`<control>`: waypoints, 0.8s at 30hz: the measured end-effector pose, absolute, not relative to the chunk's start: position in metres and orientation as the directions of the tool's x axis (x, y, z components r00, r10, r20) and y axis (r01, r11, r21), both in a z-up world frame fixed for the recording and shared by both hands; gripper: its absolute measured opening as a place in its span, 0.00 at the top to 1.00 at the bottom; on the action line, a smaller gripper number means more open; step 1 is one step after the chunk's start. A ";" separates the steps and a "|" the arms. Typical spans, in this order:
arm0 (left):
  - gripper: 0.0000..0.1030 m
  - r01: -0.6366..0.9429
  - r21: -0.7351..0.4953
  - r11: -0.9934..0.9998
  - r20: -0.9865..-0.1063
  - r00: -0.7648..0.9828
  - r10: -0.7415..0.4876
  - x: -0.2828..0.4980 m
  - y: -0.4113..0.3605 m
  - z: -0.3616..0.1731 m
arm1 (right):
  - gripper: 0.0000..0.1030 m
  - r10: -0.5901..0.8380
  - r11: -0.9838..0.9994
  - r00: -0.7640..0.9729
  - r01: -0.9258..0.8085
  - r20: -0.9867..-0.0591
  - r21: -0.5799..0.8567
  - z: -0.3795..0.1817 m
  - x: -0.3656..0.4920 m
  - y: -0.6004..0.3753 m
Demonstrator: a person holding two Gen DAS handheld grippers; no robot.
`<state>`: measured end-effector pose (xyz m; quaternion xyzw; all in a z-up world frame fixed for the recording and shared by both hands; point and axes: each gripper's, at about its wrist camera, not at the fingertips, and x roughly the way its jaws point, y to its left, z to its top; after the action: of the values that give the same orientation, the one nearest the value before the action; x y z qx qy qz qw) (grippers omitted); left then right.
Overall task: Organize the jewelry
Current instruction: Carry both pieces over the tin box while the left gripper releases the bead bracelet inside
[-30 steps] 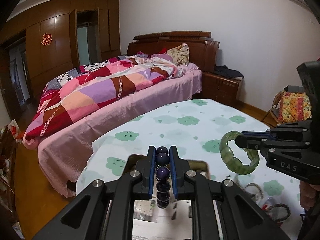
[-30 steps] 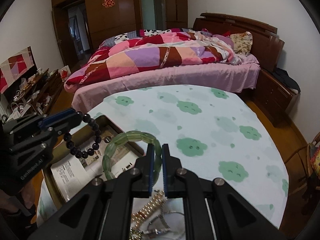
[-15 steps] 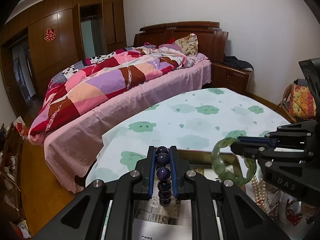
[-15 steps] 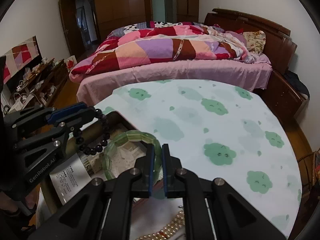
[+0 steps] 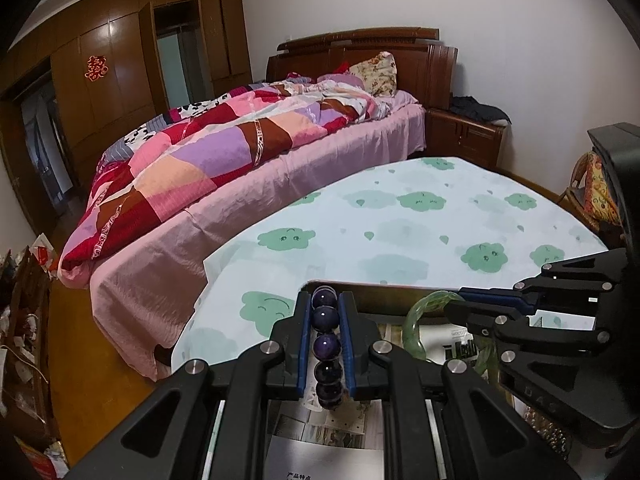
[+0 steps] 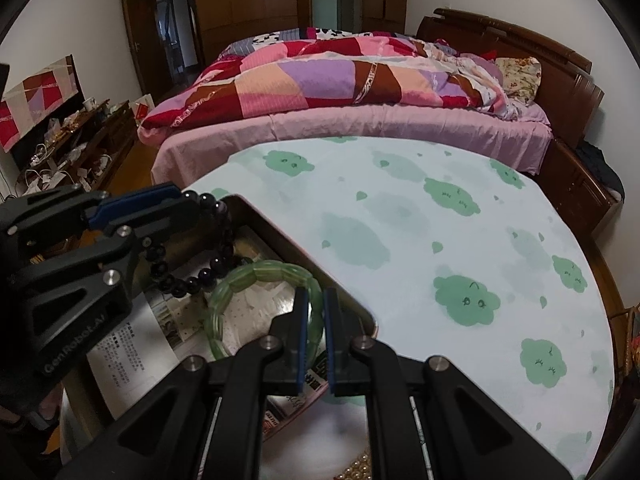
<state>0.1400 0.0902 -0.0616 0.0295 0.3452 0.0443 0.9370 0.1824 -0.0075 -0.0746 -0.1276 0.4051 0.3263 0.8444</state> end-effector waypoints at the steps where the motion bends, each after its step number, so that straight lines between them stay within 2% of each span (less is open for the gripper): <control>1: 0.87 -0.061 0.092 0.994 -0.650 0.752 0.107 0.141 0.090 -0.063 | 0.91 0.445 0.756 0.458 -0.653 -0.770 0.049 -0.076 0.183 -0.007; 24: 0.87 -0.055 0.106 0.993 -0.701 0.704 0.114 0.144 0.091 -0.074 | 0.90 0.420 0.767 0.464 -0.641 -0.780 0.032 -0.091 0.186 -0.005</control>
<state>0.1440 0.0914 -0.0738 0.0383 0.3822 0.0457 0.9222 0.1864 -0.0049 -0.0914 -0.1339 0.4116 0.3139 0.8451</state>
